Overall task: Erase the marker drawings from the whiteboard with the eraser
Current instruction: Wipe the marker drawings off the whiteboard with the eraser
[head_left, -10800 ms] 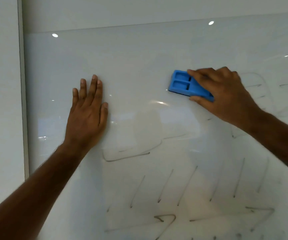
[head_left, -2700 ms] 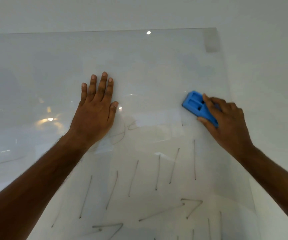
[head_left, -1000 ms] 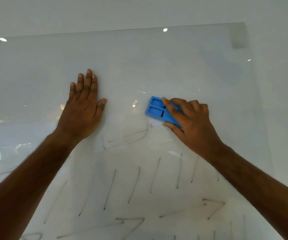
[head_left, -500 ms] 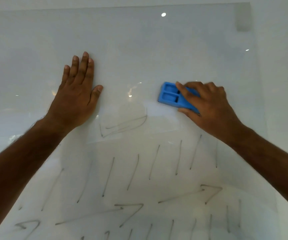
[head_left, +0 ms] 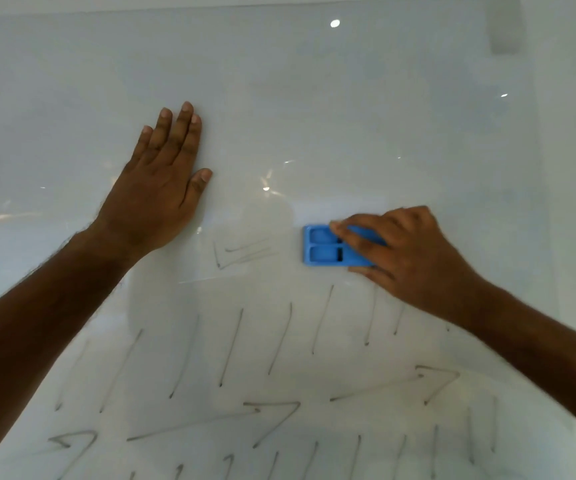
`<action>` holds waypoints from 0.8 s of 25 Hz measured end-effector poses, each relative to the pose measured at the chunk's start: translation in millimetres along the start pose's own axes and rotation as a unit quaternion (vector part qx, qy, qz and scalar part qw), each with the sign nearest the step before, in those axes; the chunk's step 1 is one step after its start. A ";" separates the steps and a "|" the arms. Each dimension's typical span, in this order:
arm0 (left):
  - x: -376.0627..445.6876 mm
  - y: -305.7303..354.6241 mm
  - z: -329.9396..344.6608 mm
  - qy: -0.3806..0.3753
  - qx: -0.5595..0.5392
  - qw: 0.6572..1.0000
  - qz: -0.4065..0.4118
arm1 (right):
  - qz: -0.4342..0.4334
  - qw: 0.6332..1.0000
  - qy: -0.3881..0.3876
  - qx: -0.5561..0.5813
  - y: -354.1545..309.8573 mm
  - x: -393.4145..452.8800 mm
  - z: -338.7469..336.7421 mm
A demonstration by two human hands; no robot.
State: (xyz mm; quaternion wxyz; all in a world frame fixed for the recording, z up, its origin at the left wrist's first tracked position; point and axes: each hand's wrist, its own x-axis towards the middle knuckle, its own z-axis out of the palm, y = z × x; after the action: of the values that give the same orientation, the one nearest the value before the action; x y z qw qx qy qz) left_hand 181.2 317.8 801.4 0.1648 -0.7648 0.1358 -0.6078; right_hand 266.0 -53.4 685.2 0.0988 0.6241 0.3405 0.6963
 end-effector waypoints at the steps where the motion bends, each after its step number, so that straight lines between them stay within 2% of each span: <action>1: -0.3 -0.3 0.9 0.003 0.002 1.000 -0.001 | 0.015 1.000 -0.004 0.001 11.9 4.0 -1.4; 4: -1.0 0.2 3.9 0.007 0.005 1.000 -0.005 | 0.080 0.997 0.009 0.011 25.4 33.4 -1.3; 7: -0.1 1.0 4.6 0.011 0.004 1.000 -0.011 | 0.117 0.992 0.035 0.027 -1.8 70.4 5.8; 11: -2.2 -3.1 3.2 0.002 -0.002 1.000 -0.013 | 0.055 0.997 0.041 0.028 -58.6 71.2 12.0; 15: -3.7 -16.4 -4.1 -0.020 0.008 1.000 -0.004 | -0.017 1.000 0.004 0.000 -54.5 33.8 4.0; 20: -15.7 -63.4 -18.9 -0.012 0.018 0.999 -0.034 | 0.036 0.999 -0.006 -0.004 -15.2 38.3 -2.2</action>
State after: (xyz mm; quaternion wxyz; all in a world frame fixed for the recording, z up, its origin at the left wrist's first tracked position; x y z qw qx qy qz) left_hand 159.7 380.2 817.9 0.1594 -0.7731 0.0962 -0.6064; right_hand 251.9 -21.2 706.9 0.0781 0.6397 0.3146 0.6970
